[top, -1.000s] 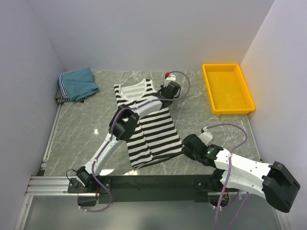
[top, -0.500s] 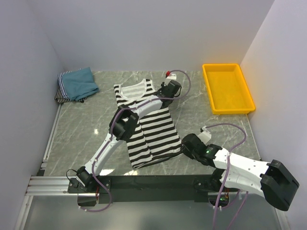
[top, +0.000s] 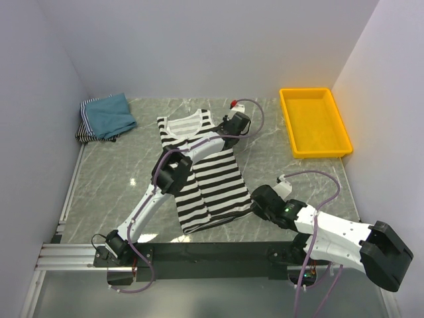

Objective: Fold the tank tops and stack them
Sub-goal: Fold the tank top

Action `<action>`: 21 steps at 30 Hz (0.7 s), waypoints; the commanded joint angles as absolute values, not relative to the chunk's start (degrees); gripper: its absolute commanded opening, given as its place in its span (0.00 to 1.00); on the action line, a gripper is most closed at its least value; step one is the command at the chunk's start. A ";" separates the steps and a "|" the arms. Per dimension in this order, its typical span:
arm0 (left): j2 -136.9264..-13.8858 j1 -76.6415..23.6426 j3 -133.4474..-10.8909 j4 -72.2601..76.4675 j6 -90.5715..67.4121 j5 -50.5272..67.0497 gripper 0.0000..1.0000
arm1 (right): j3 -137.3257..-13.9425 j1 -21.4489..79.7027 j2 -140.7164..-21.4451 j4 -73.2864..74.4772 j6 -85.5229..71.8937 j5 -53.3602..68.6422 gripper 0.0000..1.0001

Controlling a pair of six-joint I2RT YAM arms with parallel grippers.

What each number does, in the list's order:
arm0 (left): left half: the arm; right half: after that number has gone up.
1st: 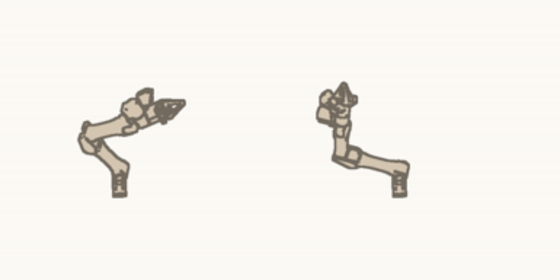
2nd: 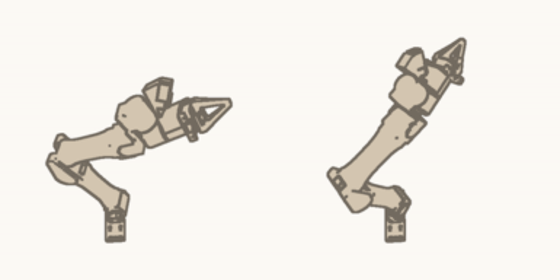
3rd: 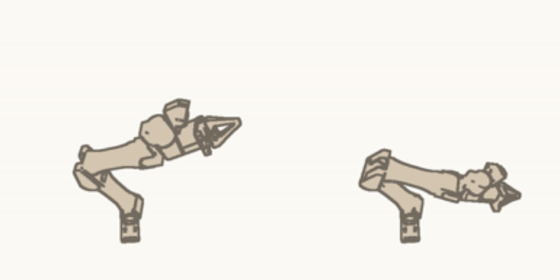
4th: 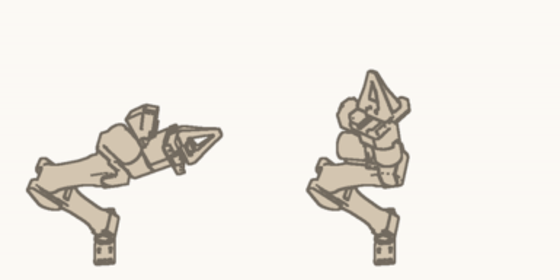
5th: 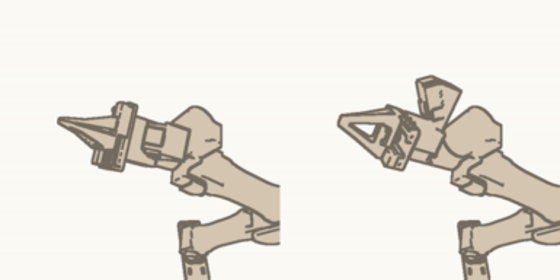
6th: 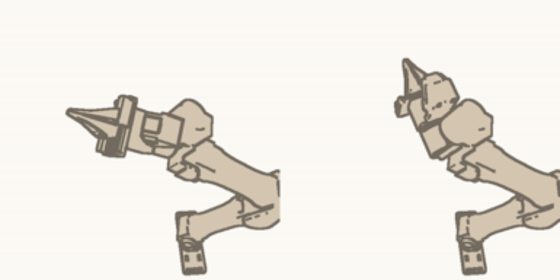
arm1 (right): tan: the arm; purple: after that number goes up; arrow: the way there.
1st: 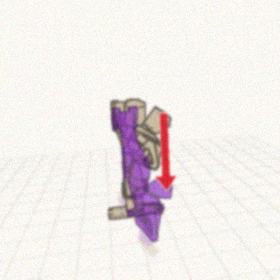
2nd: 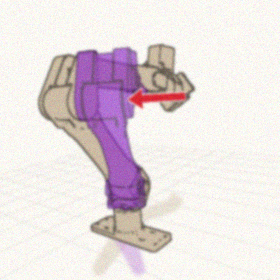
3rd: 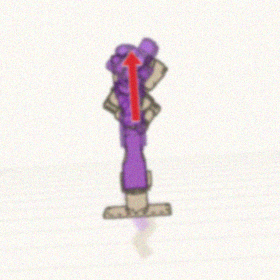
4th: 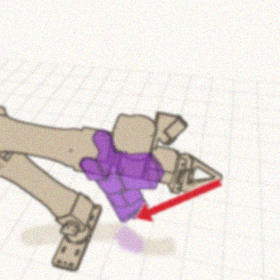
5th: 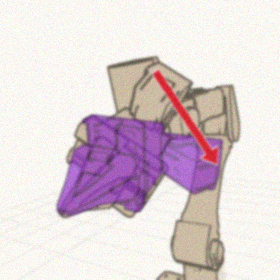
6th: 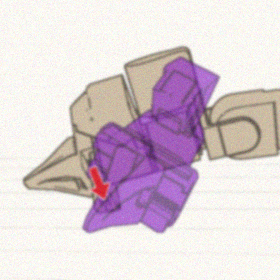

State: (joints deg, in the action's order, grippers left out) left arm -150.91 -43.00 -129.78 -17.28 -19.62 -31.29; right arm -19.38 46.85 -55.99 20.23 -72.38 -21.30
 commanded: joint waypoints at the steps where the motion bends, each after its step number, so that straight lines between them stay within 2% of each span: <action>1: -152.05 -43.42 -133.06 -18.02 -17.93 -30.59 0.34 | -18.81 46.58 -55.02 20.92 -72.33 -21.97 0.32; 5: -152.23 -43.42 -133.42 -18.11 -17.67 -30.23 0.31 | -18.81 46.58 -54.76 21.00 -72.33 -21.88 0.24; 7: -152.23 -43.42 -133.42 -18.19 -17.58 -30.15 0.27 | -18.72 46.58 -54.41 21.01 -72.33 -21.97 0.18; 10: -152.14 -43.42 -133.16 -17.84 -17.49 -29.97 0.22 | -18.98 46.58 -54.05 21.27 -72.07 -22.32 0.14; 17: -150.65 -43.42 -130.96 -15.56 -18.37 -29.62 0.04 | -19.77 46.58 -53.88 21.97 -71.11 -22.85 0.10; 21: -148.81 -43.42 -127.54 -13.19 -19.77 -30.50 0.00 | -20.39 46.67 -53.70 22.94 -70.49 -23.20 0.08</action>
State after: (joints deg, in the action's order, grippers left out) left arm -151.46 -43.00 -129.84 -15.79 -18.63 -30.87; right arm -19.18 46.85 -54.65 21.74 -71.26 -20.99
